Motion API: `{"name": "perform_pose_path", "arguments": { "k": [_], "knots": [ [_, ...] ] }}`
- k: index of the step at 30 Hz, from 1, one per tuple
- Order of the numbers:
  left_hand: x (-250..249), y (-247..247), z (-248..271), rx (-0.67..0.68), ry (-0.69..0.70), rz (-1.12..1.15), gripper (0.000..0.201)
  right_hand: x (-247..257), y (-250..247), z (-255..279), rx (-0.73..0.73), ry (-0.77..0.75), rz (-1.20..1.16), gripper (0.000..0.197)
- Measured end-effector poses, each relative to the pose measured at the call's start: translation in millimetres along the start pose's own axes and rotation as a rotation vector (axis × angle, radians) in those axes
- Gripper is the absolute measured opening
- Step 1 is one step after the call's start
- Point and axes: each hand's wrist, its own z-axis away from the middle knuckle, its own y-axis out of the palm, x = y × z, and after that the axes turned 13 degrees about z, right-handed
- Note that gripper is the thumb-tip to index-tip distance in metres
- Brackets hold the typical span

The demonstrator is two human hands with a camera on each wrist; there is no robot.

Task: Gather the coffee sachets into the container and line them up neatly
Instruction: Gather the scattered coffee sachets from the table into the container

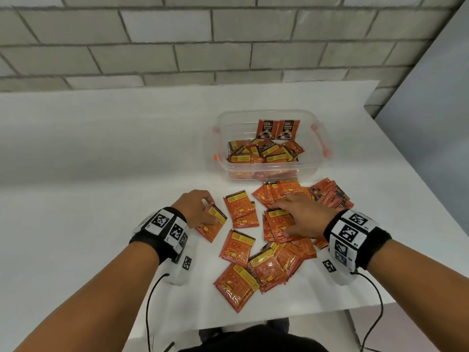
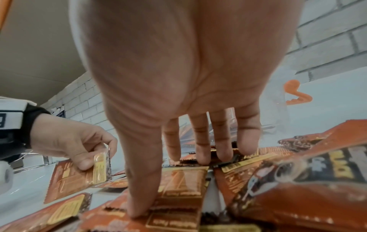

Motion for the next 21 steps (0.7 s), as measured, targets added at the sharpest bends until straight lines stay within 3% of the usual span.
{"name": "perform_pose_path", "arguments": {
  "k": [4,8,14,21],
  "knots": [
    [-9,-6,-2,0.01,0.102,0.212,0.023,0,3,1,-0.003,-0.004,0.005,0.08],
    [-26,8,-11,0.024,0.113,0.356,0.028,-2,5,1,-0.009,-0.005,0.015,0.084],
    [-36,33,-34,-0.05,0.033,0.017,0.07,0,1,0,0.019,0.03,-0.006,0.086],
    [-48,47,-38,-0.116,-0.024,-0.222,0.05,-10,-10,2,0.034,0.106,-0.126,0.066]
  ]
}}
